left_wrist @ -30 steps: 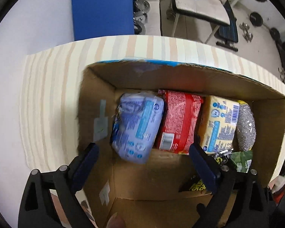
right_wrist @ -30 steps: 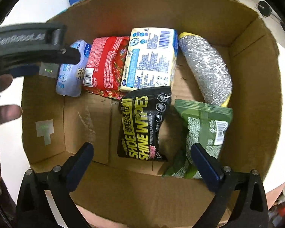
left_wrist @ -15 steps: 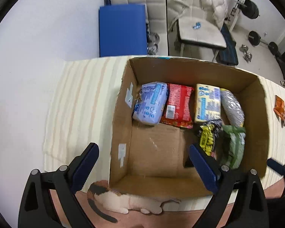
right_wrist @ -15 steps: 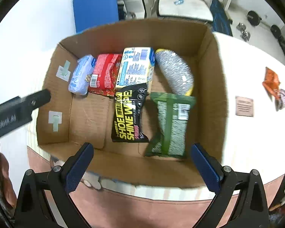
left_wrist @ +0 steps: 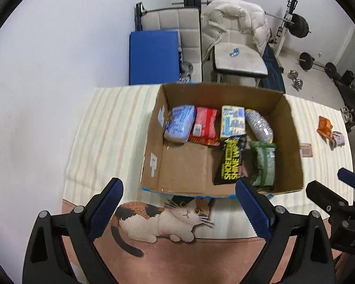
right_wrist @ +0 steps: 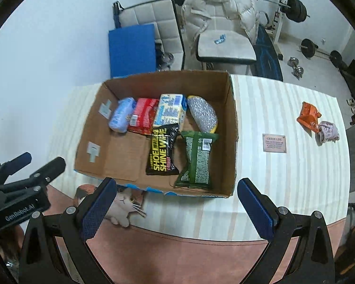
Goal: Organize soft objects
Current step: 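Place both packs into the box and open both tools, then grasp the orange snack bag with the left tool while the right tool grasps the lilac cloth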
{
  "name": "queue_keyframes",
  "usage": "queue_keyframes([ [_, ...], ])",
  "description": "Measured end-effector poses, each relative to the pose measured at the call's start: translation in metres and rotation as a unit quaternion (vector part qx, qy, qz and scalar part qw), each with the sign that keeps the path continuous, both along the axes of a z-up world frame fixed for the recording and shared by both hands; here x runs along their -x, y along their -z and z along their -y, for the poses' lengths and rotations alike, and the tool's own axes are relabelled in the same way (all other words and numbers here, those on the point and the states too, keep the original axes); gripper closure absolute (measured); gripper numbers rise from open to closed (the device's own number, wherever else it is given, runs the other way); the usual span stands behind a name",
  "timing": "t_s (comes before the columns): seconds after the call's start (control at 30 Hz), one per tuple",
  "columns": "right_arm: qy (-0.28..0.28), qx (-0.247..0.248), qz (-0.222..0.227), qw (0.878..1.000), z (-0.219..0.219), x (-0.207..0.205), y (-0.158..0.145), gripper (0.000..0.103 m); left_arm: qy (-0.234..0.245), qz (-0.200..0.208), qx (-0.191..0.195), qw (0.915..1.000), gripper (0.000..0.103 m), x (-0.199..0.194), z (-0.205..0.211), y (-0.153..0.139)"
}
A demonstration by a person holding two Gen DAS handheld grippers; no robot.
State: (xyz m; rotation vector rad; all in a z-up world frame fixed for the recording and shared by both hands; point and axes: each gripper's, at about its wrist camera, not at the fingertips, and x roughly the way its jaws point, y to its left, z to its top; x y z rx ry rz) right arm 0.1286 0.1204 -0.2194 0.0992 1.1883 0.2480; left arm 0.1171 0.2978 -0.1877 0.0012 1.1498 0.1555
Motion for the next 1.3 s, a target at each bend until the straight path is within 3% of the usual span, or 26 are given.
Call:
queue_keyframes([
  [0.13, 0.014, -0.036, 0.005, 0.999, 0.028, 0.007, -0.019, 0.0, 0.013, 0.02, -0.007, 0.9997, 0.006, -0.006, 0.032, -0.023],
  [0.3, 0.068, -0.068, 0.004, 0.995, 0.103, 0.003, -0.032, 0.0, 0.054, 0.031, -0.003, 0.9981, 0.006, -0.036, 0.096, -0.042],
  [0.5, 0.172, -0.071, -0.01, 0.983, 0.228, -0.021, -0.015, 0.0, 0.125, -0.003, 0.02, 0.9919, 0.006, -0.106, 0.208, -0.027],
  [0.73, 0.295, -0.097, -0.053, 0.949, 0.367, -0.067, 0.052, 0.0, 0.206, -0.057, 0.001, 0.9769, 0.006, -0.204, 0.351, 0.031],
  [0.87, 0.345, -0.151, -0.109, 0.92, 0.425, -0.105, 0.115, 0.0, 0.24, -0.117, -0.003, 0.9638, 0.006, -0.257, 0.415, 0.083],
  [0.97, 0.368, -0.168, -0.142, 0.904, 0.448, -0.13, 0.159, 0.001, 0.263, -0.166, -0.016, 0.9502, 0.007, -0.289, 0.453, 0.127],
  [1.1, 0.382, -0.181, -0.181, 0.888, 0.467, -0.154, 0.209, 0.014, 0.271, -0.231, -0.009, 0.9342, 0.007, -0.319, 0.485, 0.176],
  [1.2, 0.384, -0.184, -0.2, 0.882, 0.471, -0.167, 0.235, 0.016, 0.277, -0.269, -0.007, 0.9224, 0.007, -0.333, 0.503, 0.208],
  [1.3, 0.383, -0.178, -0.208, 0.882, 0.473, -0.174, 0.249, 0.016, 0.296, -0.305, -0.002, 0.9051, 0.008, -0.335, 0.521, 0.233],
])
